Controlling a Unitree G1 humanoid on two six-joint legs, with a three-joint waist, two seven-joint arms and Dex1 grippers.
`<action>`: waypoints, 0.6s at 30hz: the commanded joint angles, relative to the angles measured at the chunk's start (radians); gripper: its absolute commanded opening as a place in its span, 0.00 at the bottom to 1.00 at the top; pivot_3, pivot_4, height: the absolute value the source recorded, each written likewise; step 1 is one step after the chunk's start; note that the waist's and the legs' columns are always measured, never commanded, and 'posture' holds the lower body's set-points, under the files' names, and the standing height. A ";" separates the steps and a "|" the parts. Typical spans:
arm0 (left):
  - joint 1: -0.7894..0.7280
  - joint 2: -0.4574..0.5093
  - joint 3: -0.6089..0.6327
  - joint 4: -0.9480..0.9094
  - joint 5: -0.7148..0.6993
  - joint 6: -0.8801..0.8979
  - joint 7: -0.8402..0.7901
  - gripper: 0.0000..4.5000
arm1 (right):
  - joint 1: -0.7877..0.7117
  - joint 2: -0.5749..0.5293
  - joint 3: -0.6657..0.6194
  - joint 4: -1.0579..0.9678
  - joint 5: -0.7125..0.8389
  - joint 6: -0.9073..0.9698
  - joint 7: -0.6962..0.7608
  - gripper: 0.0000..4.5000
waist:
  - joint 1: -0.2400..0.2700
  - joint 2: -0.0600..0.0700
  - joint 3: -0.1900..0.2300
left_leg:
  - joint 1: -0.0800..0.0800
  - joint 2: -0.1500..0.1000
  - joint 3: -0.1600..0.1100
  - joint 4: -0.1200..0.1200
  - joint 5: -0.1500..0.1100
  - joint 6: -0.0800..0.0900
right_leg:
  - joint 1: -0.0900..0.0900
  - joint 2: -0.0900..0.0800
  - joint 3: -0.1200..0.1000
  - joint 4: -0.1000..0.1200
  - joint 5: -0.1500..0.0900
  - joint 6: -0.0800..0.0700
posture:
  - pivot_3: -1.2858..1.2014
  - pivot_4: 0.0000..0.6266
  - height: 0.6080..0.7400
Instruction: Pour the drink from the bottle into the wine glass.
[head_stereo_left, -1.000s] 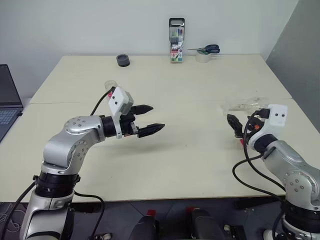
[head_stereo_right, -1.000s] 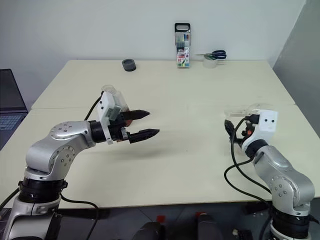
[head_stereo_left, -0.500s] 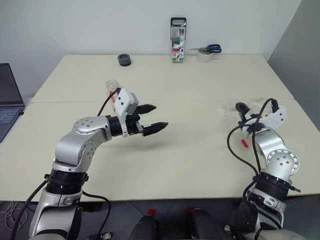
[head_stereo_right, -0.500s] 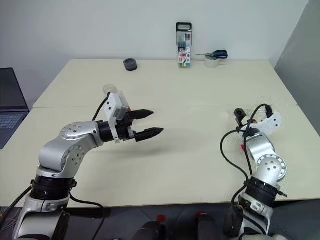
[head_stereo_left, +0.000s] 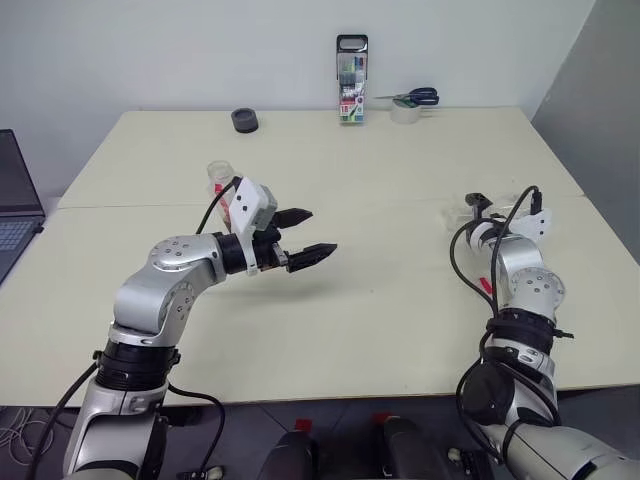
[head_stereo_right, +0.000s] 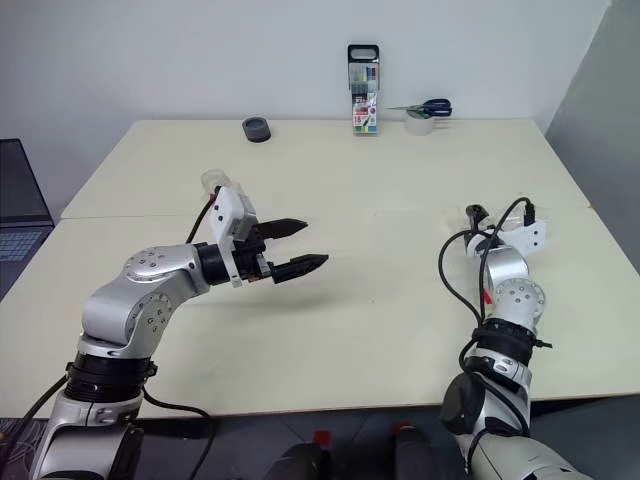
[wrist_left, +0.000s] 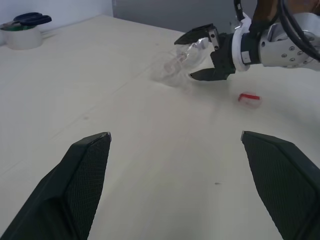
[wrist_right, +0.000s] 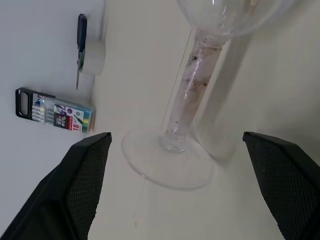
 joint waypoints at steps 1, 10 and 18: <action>-0.016 0.003 -0.001 -0.032 -0.013 -0.002 -0.019 0.99 | -0.059 -0.045 -0.006 0.105 -0.028 -0.086 0.065 1.00 | 0.000 0.000 0.000 | 0.000 0.000 0.000 0.000 0.000 0.000 | 0.000 0.000 0.000 0.000 0.000 0.000 | 0.52 0.24 1.00; -0.027 0.012 -0.010 -0.017 -0.007 -0.006 -0.055 0.99 | -0.197 -0.162 -0.027 0.457 -0.088 -0.240 0.192 1.00 | -0.008 0.000 0.000 | 0.000 0.000 0.002 0.000 0.000 0.000 | 0.000 0.000 0.001 0.000 0.000 0.000 | 0.52 0.24 1.00; -0.028 0.021 -0.012 -0.009 -0.001 -0.007 -0.077 0.99 | -0.265 -0.195 -0.031 0.635 -0.111 -0.271 0.262 1.00 | -0.013 0.000 0.000 | 0.000 0.001 0.005 0.000 0.000 0.000 | 0.000 0.000 0.001 0.000 0.000 0.000 | 0.52 0.24 1.00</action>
